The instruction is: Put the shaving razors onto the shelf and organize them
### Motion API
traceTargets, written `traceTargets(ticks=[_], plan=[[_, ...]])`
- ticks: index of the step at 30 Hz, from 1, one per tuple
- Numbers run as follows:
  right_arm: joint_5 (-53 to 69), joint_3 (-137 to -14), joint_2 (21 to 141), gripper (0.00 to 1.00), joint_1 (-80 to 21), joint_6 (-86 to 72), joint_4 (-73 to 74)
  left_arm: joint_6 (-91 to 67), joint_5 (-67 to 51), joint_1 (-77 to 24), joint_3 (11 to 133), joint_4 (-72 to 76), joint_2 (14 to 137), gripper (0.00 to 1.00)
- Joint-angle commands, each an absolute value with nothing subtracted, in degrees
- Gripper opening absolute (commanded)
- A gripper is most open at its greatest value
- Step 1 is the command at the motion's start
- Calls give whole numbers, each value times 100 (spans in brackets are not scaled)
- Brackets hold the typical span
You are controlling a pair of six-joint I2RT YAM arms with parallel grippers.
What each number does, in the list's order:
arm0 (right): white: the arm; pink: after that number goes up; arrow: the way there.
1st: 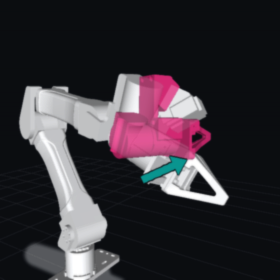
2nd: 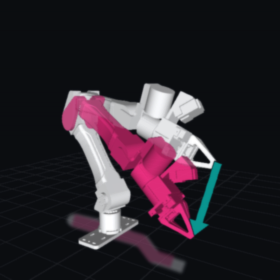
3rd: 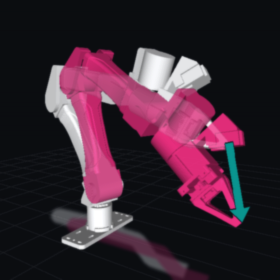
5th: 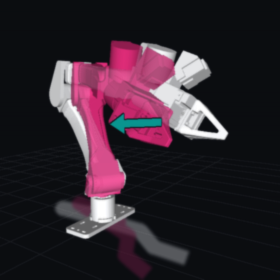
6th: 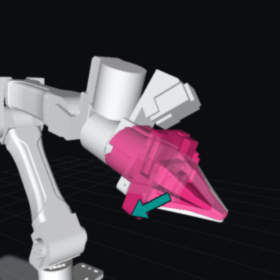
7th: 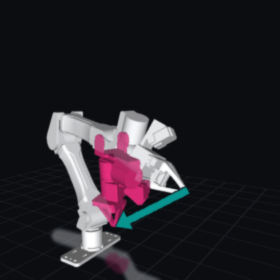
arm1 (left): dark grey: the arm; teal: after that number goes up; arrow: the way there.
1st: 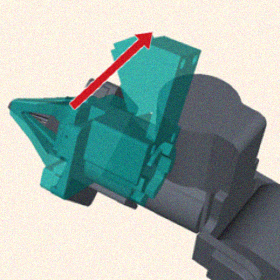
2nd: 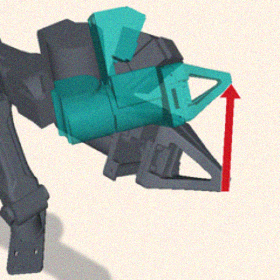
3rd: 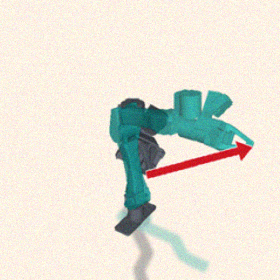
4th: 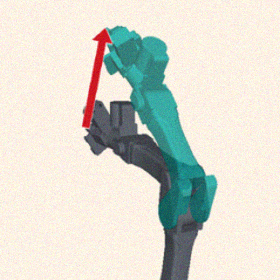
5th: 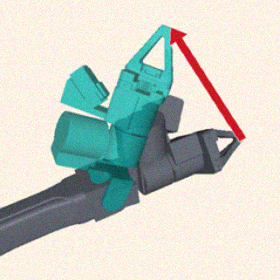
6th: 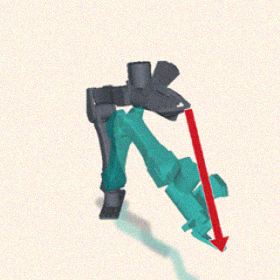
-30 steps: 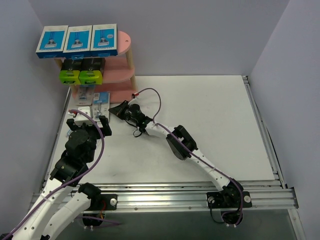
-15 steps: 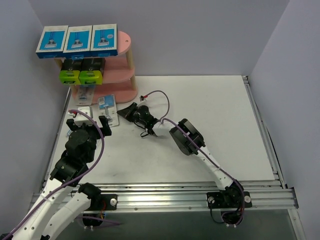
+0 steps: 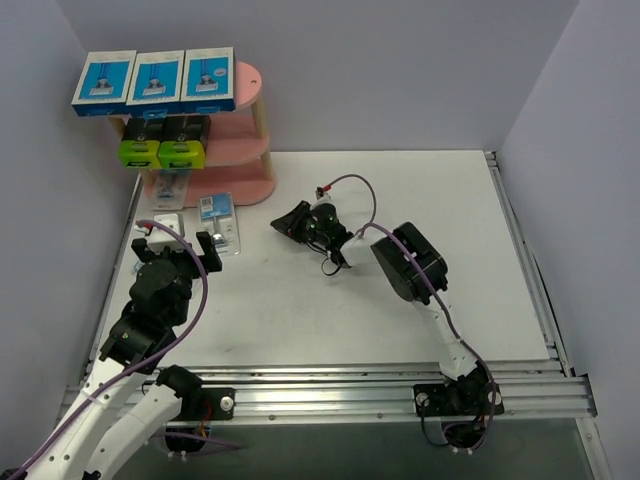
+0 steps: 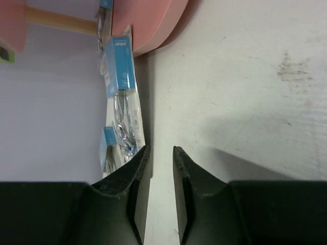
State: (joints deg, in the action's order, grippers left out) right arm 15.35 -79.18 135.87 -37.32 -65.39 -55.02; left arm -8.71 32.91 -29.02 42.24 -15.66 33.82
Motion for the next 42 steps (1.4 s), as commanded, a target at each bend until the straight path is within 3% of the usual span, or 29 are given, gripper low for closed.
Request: traceTargets(ticks=[1,3,19,21,23,42], plan=[[2030,-8208,13280,22,-3823,-5916,-5233,-844,3261,-2830,4236,-1406,3331,94],[2161,-8602,13473,30,-3850,-5819,-4985,-835,3270,-2804,4236,-1424,3331,94],[2162,-11108,15142,51,-4113,-5862,-3815,-870,3111,-2786,4184,-1362,3375,94],[2118,-11460,15292,60,-4148,-5880,-3675,-888,3059,-2777,4184,-1354,3366,94],[2118,-11802,15494,62,-4210,-5880,-3613,-896,3050,-2777,4175,-1345,3358,94],[2021,-13306,16470,60,-4535,-5862,-3059,-940,3006,-2874,4122,-1301,3182,94]])
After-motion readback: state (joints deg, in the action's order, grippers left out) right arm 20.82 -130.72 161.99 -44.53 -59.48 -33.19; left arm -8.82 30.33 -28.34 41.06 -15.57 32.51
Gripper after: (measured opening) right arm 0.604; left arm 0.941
